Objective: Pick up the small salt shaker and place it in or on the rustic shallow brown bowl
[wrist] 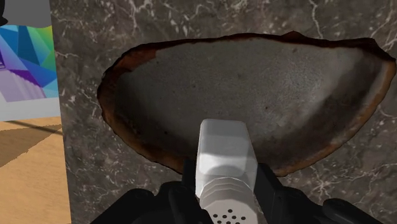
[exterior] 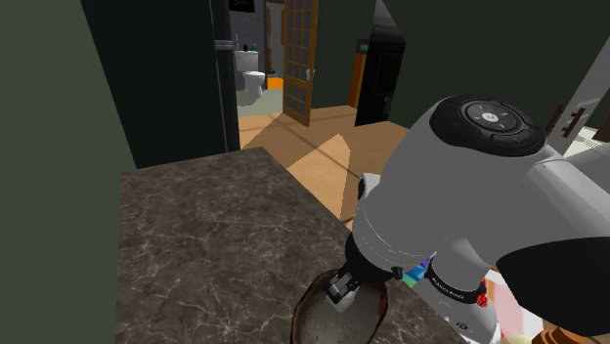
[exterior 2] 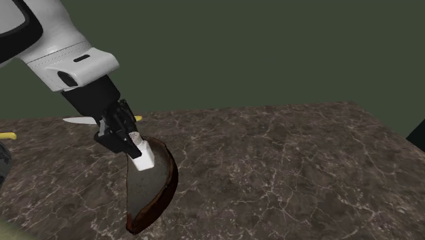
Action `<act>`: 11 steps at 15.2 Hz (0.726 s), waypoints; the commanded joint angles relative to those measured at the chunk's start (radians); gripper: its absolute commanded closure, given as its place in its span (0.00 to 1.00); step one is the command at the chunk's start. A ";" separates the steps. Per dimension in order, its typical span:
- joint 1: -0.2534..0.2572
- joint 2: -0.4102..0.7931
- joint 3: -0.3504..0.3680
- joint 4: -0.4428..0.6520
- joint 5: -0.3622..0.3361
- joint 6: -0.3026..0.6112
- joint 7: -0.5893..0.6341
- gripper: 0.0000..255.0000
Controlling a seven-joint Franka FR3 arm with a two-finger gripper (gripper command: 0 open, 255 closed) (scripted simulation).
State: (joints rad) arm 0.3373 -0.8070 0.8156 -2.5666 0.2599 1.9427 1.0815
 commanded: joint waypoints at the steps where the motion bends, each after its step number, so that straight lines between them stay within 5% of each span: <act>1: 0.000 0.000 0.000 -0.001 0.000 0.001 0.000 1.00; 4: 0.000 0.000 0.000 -0.001 0.000 0.001 0.000 1.00; 5: 0.000 0.000 0.000 -0.001 0.000 0.001 0.000 0.00; 11: 0.003 -0.008 -0.011 0.027 -0.005 -0.035 0.001 0.00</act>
State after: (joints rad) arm 0.3414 -0.8137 0.8096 -2.5577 0.2588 1.9272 1.0815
